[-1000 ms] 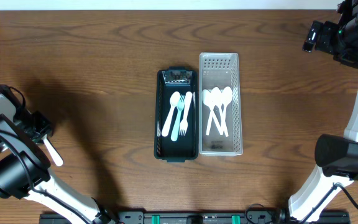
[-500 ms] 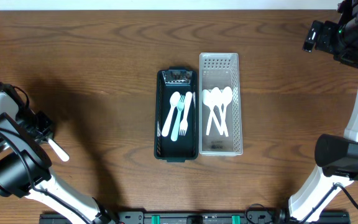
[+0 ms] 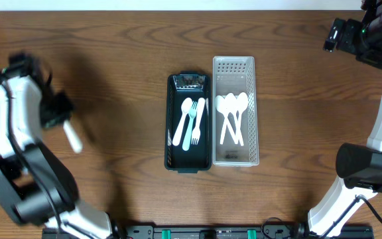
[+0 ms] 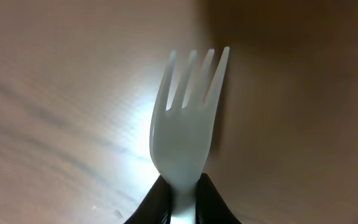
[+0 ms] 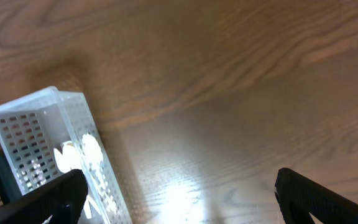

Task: Pack container
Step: 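Carry the last fork into the black basket and release it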

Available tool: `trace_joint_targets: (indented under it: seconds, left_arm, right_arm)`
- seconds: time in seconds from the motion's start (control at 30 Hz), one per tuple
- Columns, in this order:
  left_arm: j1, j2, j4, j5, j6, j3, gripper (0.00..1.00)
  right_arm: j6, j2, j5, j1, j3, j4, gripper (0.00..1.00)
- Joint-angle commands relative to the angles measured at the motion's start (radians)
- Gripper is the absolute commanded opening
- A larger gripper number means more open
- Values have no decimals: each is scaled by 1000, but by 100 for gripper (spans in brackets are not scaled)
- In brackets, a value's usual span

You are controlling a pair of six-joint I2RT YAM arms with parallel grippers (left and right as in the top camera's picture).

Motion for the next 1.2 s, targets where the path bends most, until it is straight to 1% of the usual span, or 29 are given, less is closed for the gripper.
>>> trace_joint_targets:
  seconds: [0.0,0.07,0.13,0.2,0.27,0.33,0.4,0.5,0.63,0.93,1.0,1.03,1.1,1.17]
  left_arm:
    - [-168,-144,-14,0,-5,89,6]
    - [-286,-190,2,0,-6,115,6]
    - [-396,-218,32,-1,-39,118,6]
    - [-495,-221,49,-1,-84,118,6]
    - [-594,-200,56,-1,-105,118,6]
    - [-654,-172,65,-2,-109,117,6]
    - [-705,-129,80,-2,-140,116,6]
    - [-755,-51,98,-1,-176,116,6]
    - [-795,55,113,0,-186,116,6]
    - [-811,245,112,0,-190,116,7]
    - [-811,272,111,0,-190,116,16]
    - [-811,280,112,0,-190,116,25]
    - [-811,288,113,0,-190,116,36]
    - [-811,289,116,-1,-180,116,41]
  right_arm:
    - [8,1,12,-10,6,19,99]
    - [8,1,12,-10,6,32,99]
    - [8,1,12,-10,6,44,99]
    - [8,1,12,-10,6,53,99]
    - [8,2,12,-10,6,56,99]
    - [2,4,11,-10,6,55,99]
    - [0,10,12,-10,6,53,99]
    - [-11,23,11,-10,5,45,99]
    - [-11,50,11,-10,2,22,99]
    - [-10,110,11,-9,-6,15,99]
    - [-11,122,11,-9,-6,14,99]
    - [-11,126,11,-9,-7,14,98]
    - [-11,130,11,-9,-7,16,99]
    - [-11,130,11,-9,-7,17,99]
